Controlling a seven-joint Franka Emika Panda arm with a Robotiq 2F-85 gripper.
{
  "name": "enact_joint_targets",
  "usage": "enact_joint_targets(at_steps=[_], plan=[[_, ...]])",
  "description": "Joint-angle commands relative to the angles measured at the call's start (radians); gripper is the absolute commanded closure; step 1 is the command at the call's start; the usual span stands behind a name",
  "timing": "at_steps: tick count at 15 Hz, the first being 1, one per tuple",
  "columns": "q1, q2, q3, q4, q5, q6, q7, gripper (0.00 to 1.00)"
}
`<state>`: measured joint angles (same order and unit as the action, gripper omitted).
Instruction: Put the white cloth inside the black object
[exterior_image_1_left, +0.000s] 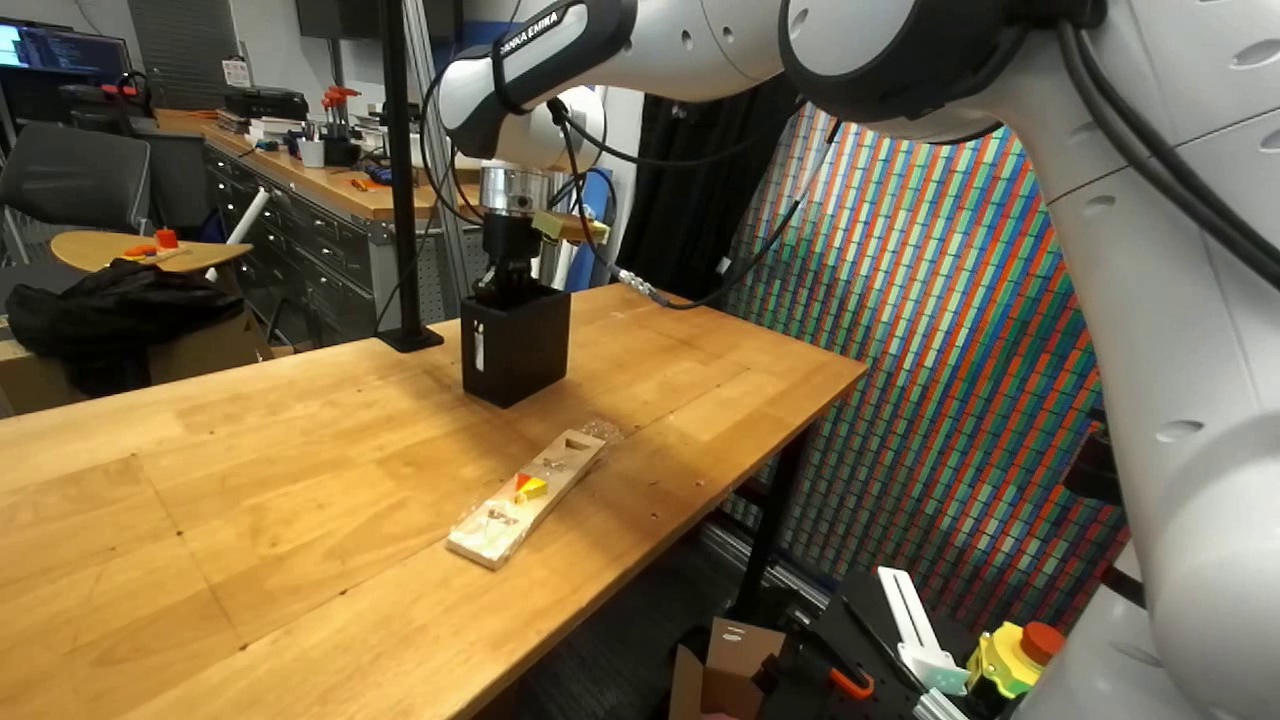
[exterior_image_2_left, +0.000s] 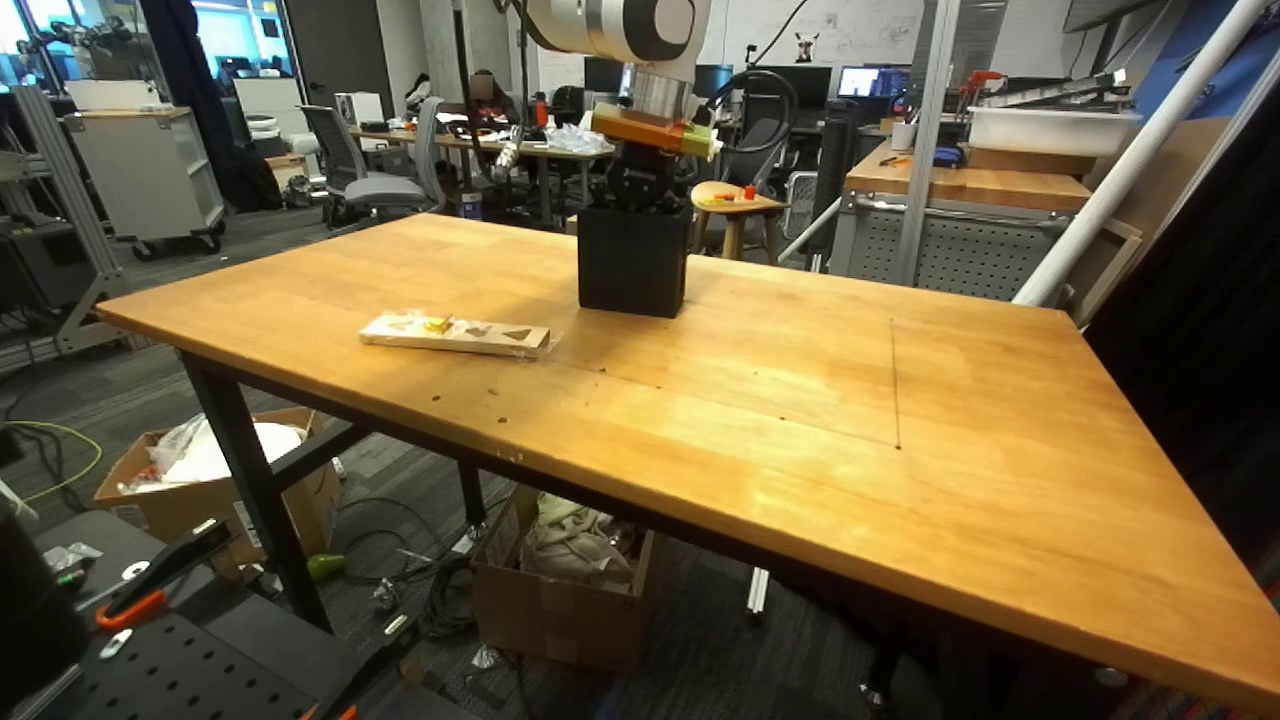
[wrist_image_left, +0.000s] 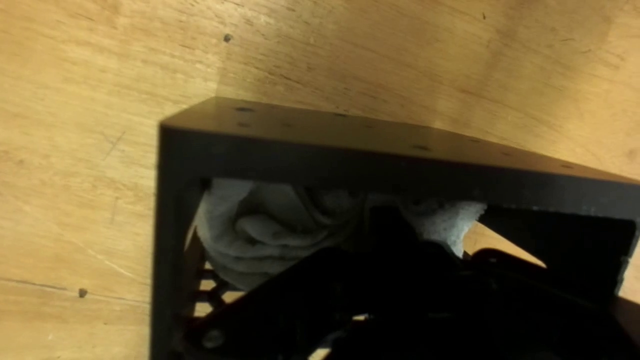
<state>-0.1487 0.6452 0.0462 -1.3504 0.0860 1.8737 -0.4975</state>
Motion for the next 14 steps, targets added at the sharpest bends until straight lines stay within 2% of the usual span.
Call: enact_joint_targets(at_steps=[1,9,14], plan=[[0.002,0.005,0.011,0.011,0.004,0.011,0.009,1.00],[0.017,-0.085,-0.008,-0.026,-0.038,0.015,0.027,1.00],[0.023,-0.162,-0.022,-0.038,-0.105,0.018,0.028,1.00]])
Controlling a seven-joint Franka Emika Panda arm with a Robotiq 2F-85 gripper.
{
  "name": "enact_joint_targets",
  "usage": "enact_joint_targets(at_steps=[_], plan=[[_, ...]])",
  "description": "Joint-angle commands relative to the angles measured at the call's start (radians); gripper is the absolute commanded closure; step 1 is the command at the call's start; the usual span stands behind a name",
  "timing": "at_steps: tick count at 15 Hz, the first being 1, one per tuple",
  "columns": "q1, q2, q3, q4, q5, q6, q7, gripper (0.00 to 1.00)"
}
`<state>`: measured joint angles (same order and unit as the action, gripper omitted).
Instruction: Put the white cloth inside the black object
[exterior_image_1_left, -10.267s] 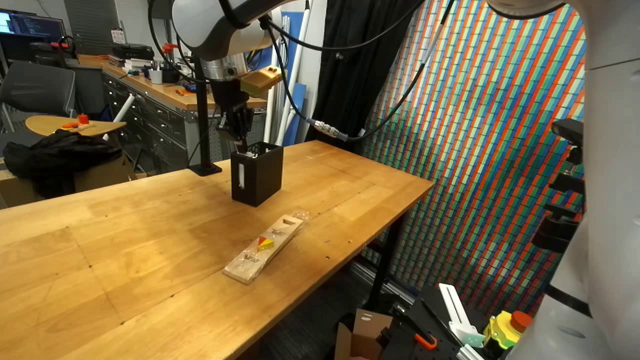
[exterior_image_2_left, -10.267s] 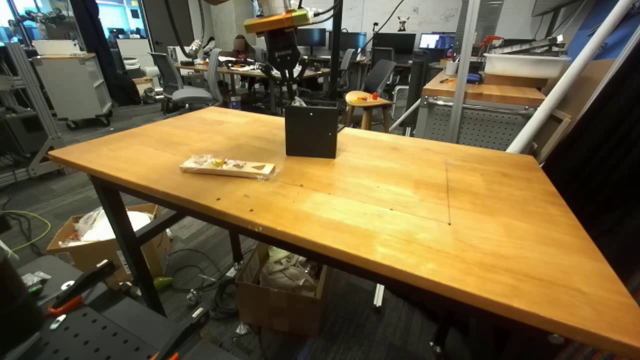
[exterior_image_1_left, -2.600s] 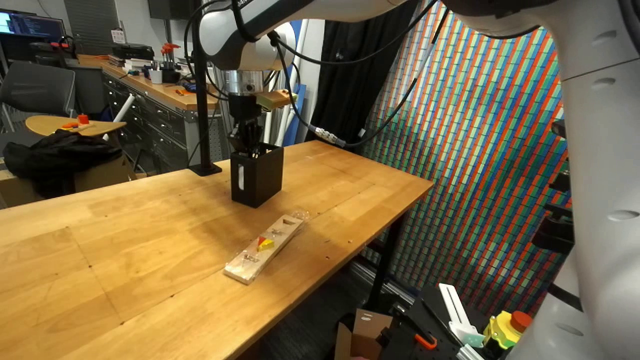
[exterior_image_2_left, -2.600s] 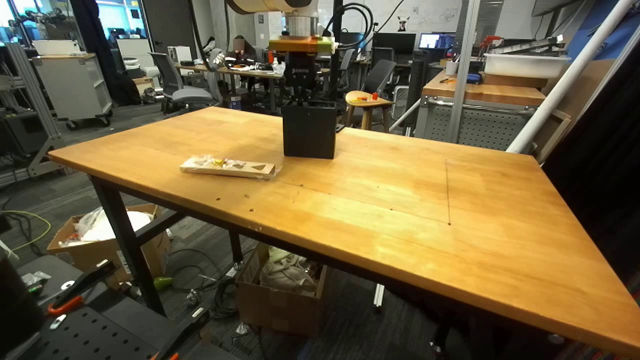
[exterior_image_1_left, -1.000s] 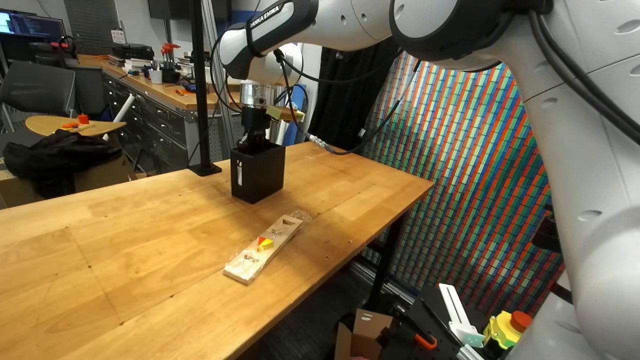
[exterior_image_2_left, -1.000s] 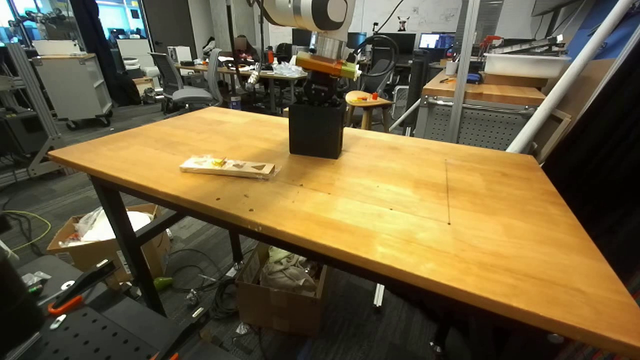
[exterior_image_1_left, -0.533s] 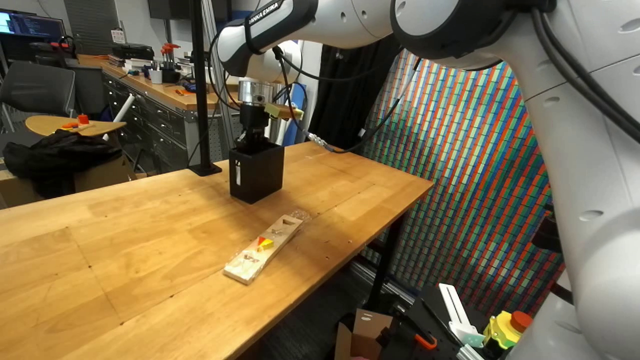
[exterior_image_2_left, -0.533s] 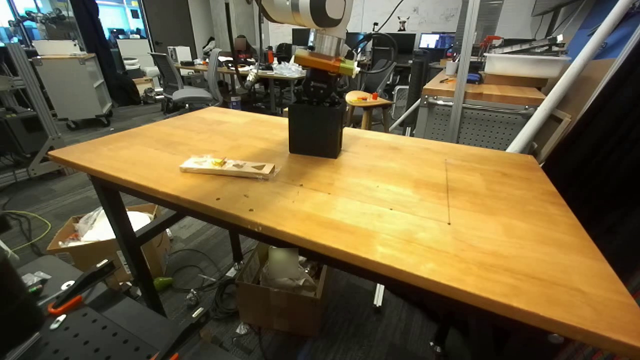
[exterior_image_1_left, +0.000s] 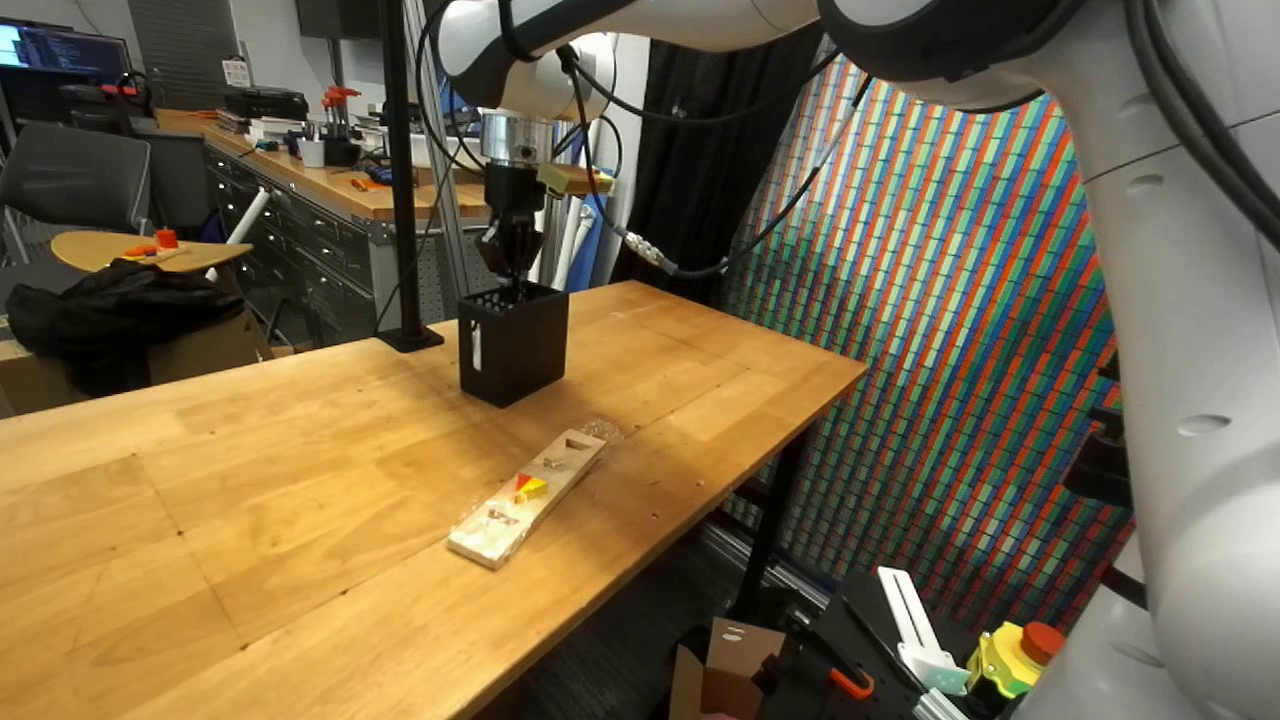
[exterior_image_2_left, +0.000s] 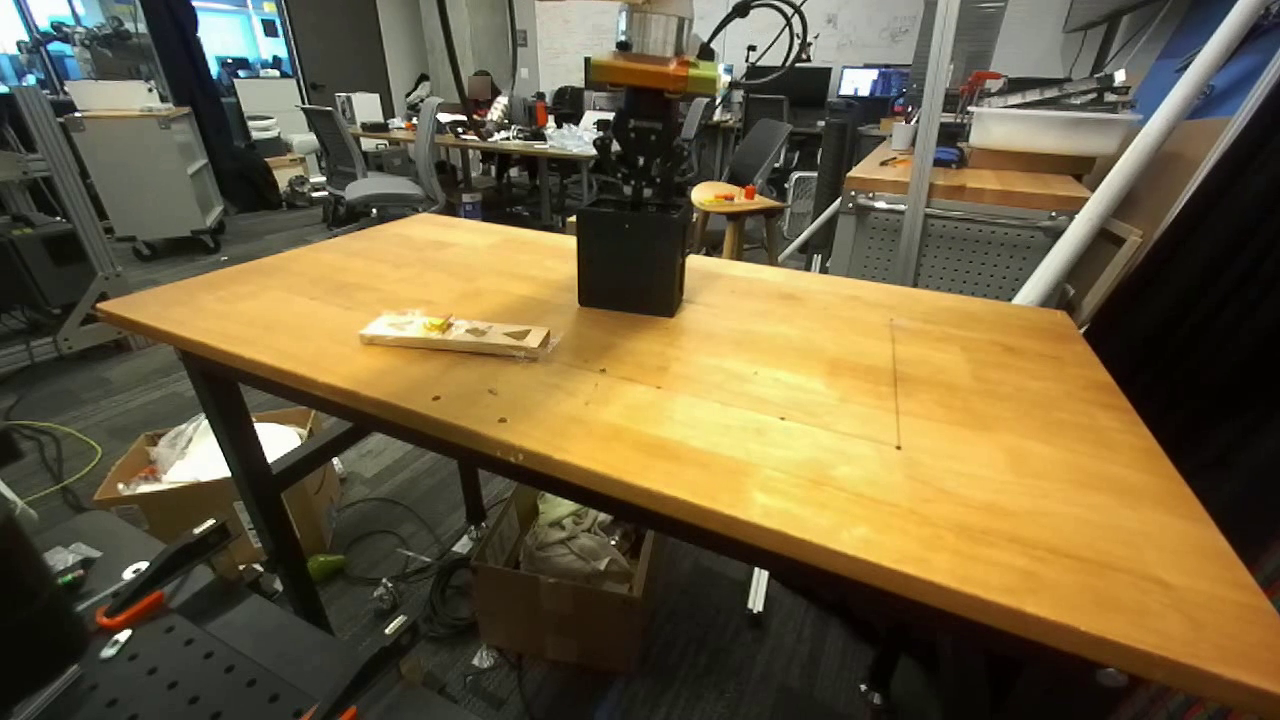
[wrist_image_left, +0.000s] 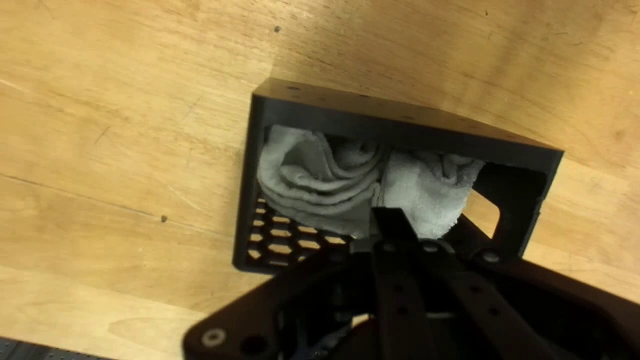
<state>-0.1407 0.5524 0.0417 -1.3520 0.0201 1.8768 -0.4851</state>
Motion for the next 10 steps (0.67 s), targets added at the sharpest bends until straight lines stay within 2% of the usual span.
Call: enact_joint_targets(at_steps=[1,8,9,10], plan=[[0.015,-0.084,-0.019,-0.038,-0.051,0.018,0.013,1.00],[0.010,-0.155,-0.027,-0.082,-0.107,0.124,-0.015,1.00],[0.010,-0.165,-0.028,-0.094,-0.113,0.145,-0.015,0.97],[0.006,-0.115,-0.023,-0.032,-0.088,0.088,-0.006,0.98]])
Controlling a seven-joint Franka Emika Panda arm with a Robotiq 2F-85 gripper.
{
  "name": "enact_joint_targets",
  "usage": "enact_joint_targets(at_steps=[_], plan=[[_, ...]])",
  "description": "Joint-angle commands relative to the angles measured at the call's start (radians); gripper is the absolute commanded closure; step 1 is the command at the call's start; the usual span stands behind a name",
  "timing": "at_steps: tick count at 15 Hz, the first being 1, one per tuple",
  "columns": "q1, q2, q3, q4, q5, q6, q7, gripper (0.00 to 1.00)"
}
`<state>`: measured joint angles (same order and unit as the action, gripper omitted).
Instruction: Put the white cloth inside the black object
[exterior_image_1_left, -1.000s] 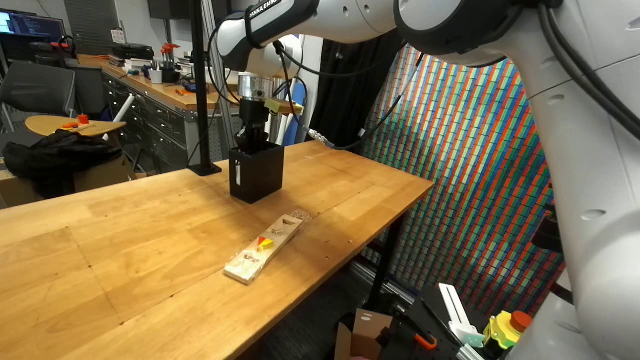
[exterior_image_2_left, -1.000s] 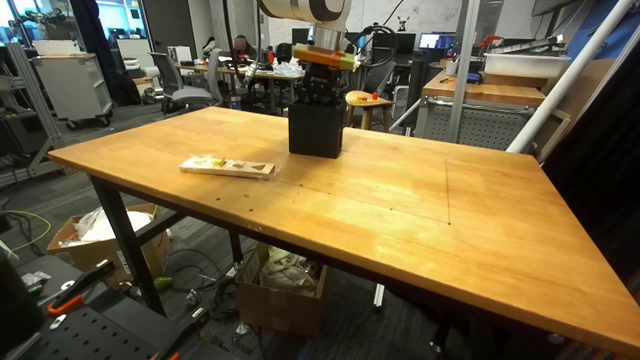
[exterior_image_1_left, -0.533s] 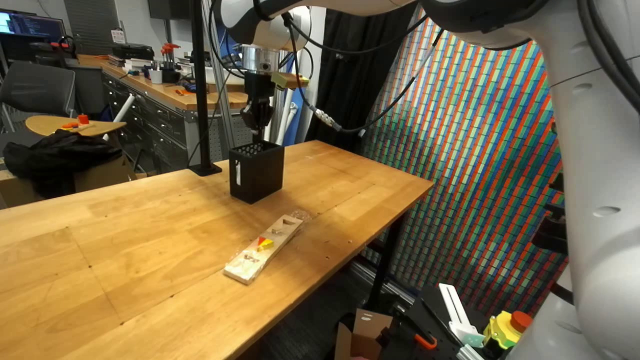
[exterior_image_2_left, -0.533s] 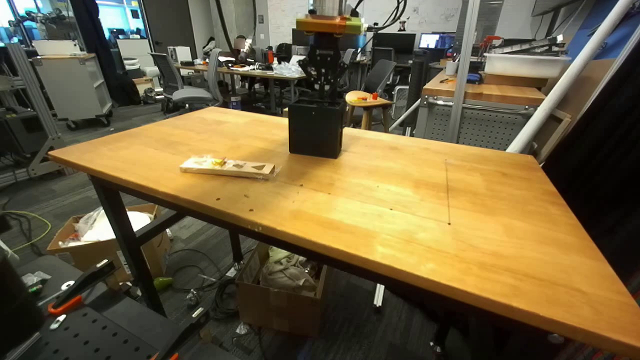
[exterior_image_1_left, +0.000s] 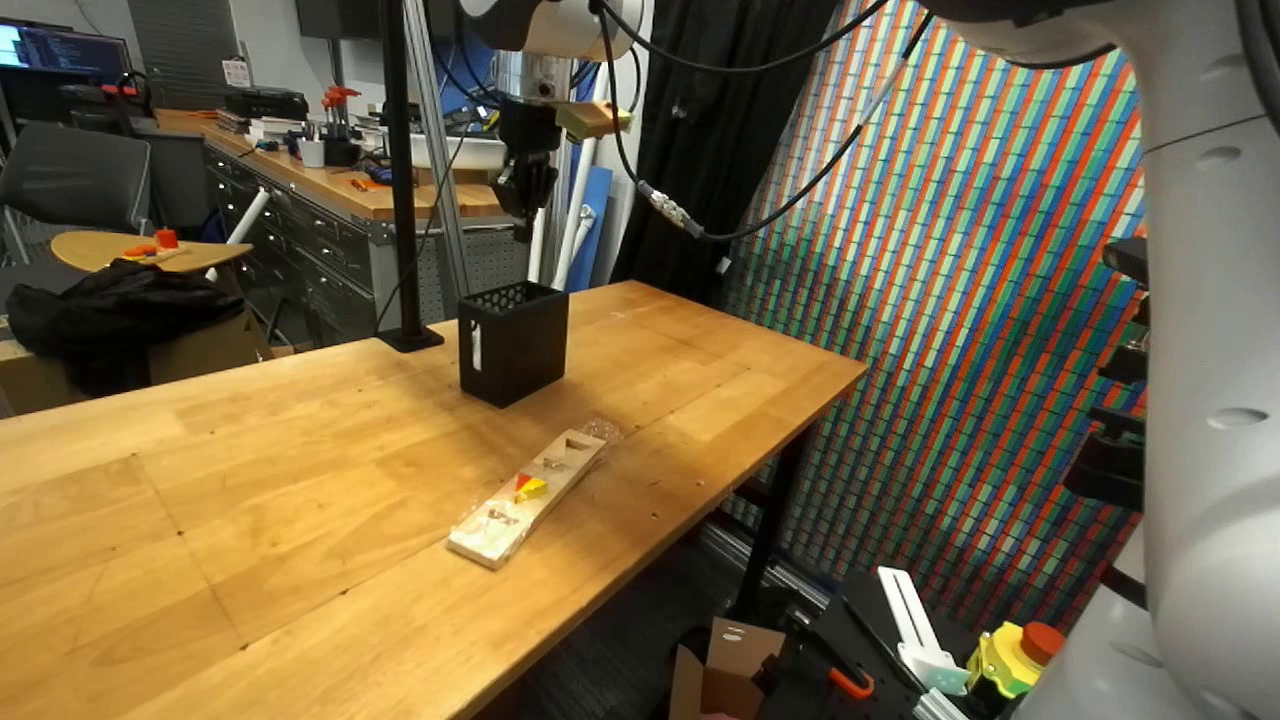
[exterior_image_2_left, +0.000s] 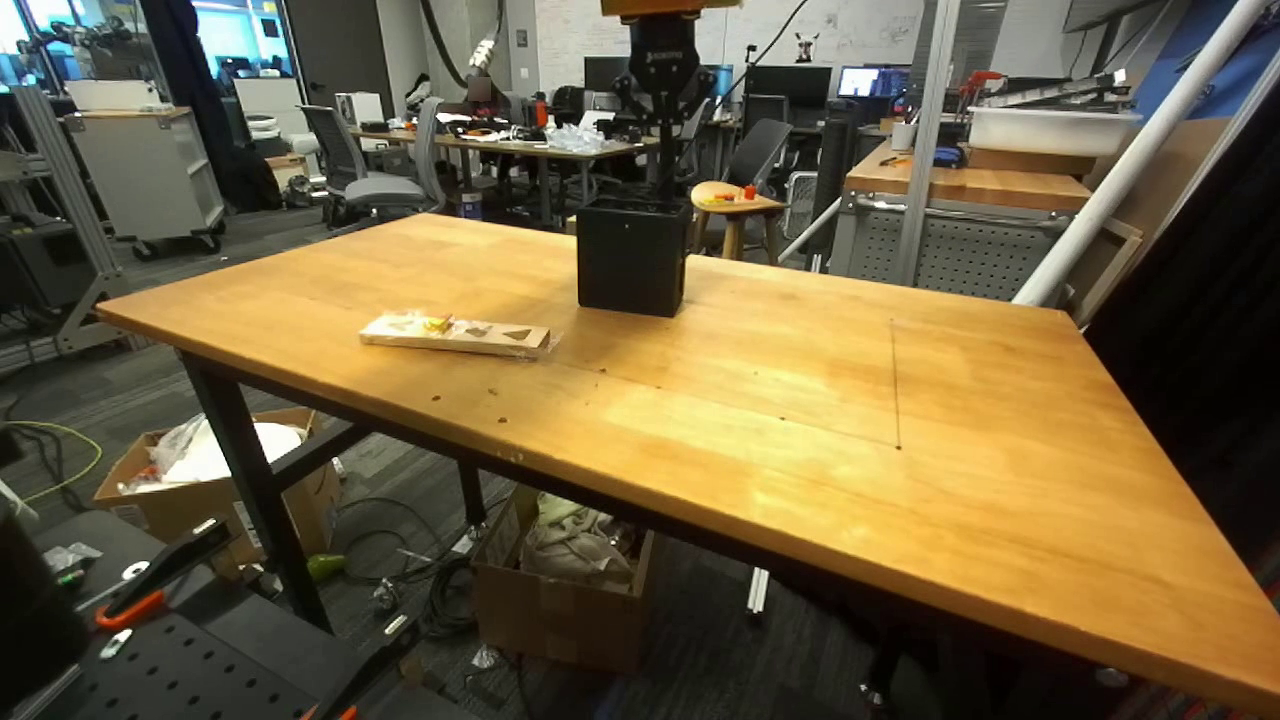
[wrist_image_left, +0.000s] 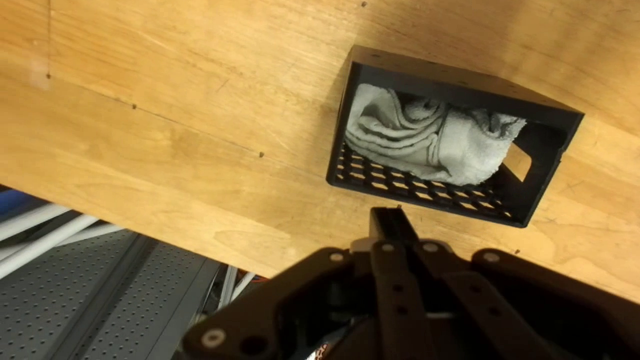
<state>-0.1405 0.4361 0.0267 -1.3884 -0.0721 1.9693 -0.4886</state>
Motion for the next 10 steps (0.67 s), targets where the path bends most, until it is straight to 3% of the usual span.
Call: enact_joint_targets(at_steps=[1,10], plan=[[0.006,-0.005,-0.009,-0.005,0.001,0.010,-0.003,0.97],[0.006,-0.019,-0.010,-0.029,0.001,0.026,-0.005,0.97]])
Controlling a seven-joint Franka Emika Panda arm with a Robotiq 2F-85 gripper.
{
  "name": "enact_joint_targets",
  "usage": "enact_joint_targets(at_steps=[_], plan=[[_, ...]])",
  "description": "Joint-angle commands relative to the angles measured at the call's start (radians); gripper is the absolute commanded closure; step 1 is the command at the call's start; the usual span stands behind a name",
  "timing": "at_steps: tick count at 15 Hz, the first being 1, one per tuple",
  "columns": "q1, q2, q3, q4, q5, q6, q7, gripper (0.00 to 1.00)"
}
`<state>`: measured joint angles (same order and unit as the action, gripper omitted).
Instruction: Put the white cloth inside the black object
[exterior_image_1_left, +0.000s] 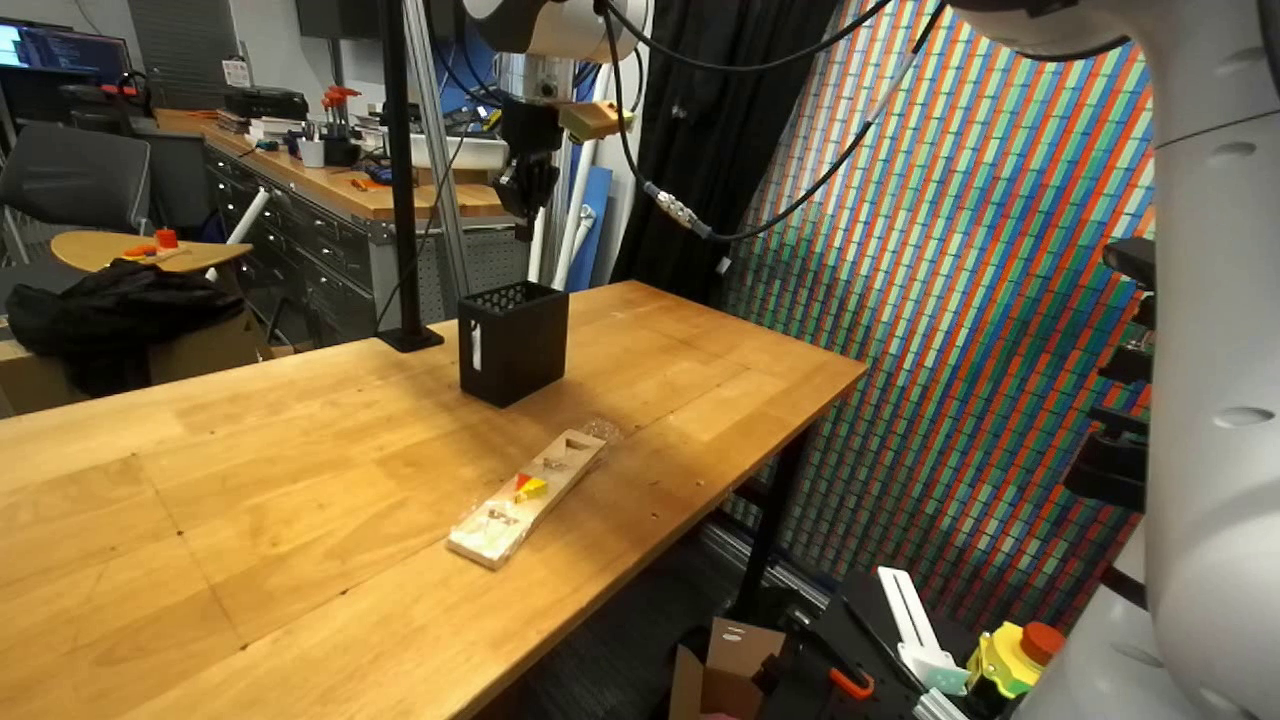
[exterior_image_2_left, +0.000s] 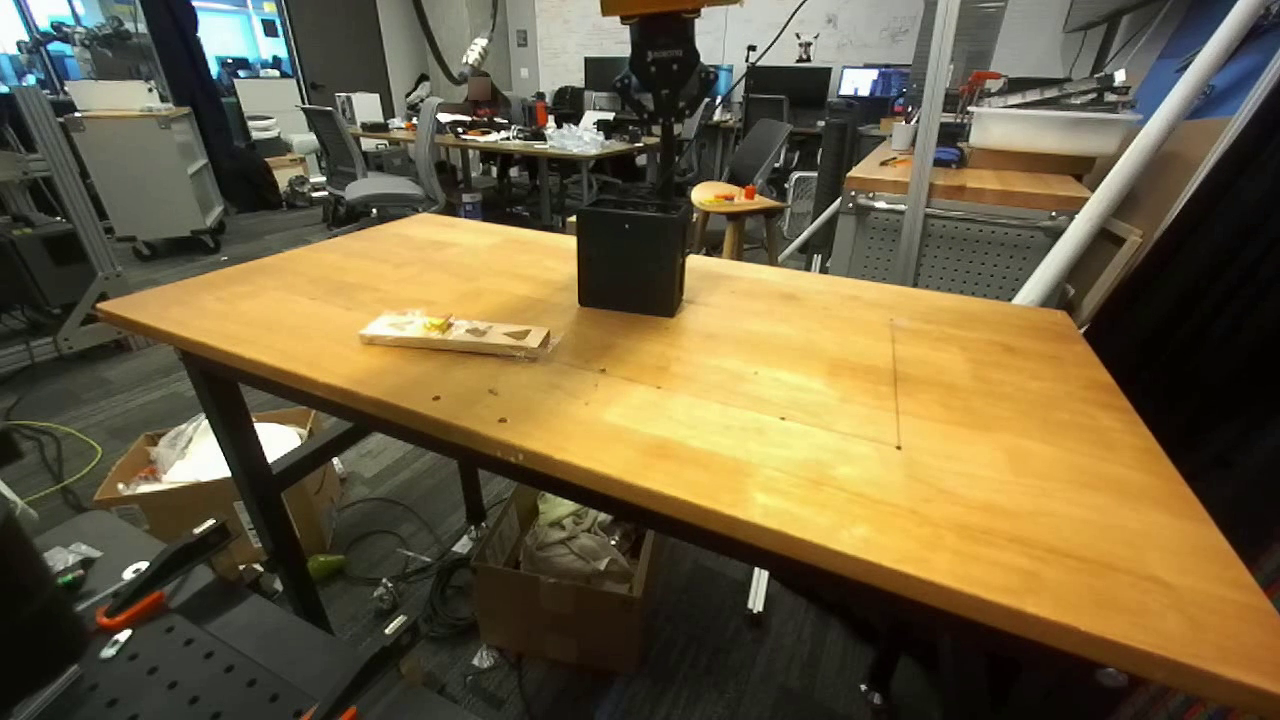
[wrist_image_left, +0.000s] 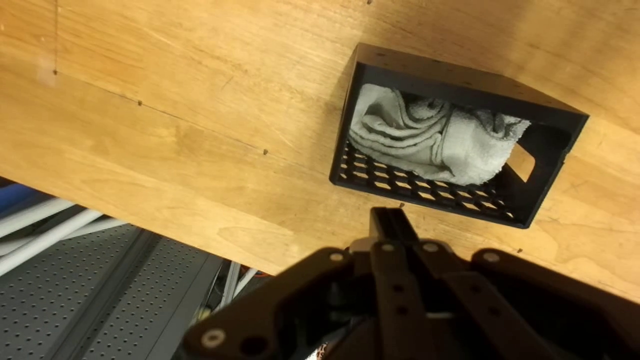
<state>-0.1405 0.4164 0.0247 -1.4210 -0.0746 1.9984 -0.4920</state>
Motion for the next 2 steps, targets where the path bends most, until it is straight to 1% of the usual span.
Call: enact_joint_targets(at_steps=[1,2], plan=[[0.006,0.001,-0.008,0.003,0.003,-0.003,-0.002,0.97],[0.006,0.001,-0.008,0.003,0.003,-0.003,-0.002,0.97]])
